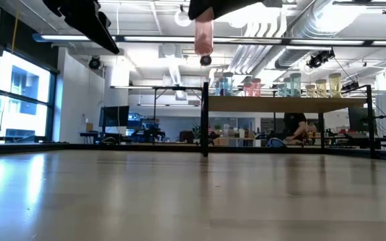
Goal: Pick and place medicine bottles onto shelf by color
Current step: Put the pink pill bottle on the shelf aligned with the pink bottle, then return to Home Position
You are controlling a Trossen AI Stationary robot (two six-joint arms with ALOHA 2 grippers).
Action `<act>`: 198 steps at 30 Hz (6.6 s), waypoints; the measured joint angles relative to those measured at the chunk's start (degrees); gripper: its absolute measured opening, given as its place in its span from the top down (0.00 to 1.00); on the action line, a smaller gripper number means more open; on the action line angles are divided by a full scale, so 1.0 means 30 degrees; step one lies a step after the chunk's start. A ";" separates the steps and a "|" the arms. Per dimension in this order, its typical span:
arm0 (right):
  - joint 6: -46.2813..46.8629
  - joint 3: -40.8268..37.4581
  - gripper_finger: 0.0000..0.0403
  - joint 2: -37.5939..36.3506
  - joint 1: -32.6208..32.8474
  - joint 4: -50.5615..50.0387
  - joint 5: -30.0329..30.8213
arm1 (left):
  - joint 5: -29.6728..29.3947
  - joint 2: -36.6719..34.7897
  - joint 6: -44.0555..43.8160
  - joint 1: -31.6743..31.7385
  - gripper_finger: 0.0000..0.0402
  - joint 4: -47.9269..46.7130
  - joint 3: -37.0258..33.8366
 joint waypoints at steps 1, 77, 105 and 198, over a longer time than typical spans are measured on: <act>0.0156 -0.0001 0.75 0.0000 -0.0035 -0.0511 0.0441 | 0.0000 0.0000 0.0000 -0.0030 0.50 0.0006 0.0000; -1.2485 -2.0058 0.75 -1.5863 -1.0008 1.5097 0.3891 | -0.4641 0.0102 0.4656 0.8311 0.50 0.9223 0.0000; -1.1103 -2.0073 0.75 -1.3172 -1.1559 1.5347 0.2537 | -0.4277 0.0095 0.4714 0.8304 0.50 0.9223 0.0000; -0.7087 -2.0393 0.64 -2.0888 -0.4560 0.4701 -0.0576 | -0.0171 -0.7845 -0.2646 0.1810 0.50 1.4940 -1.1506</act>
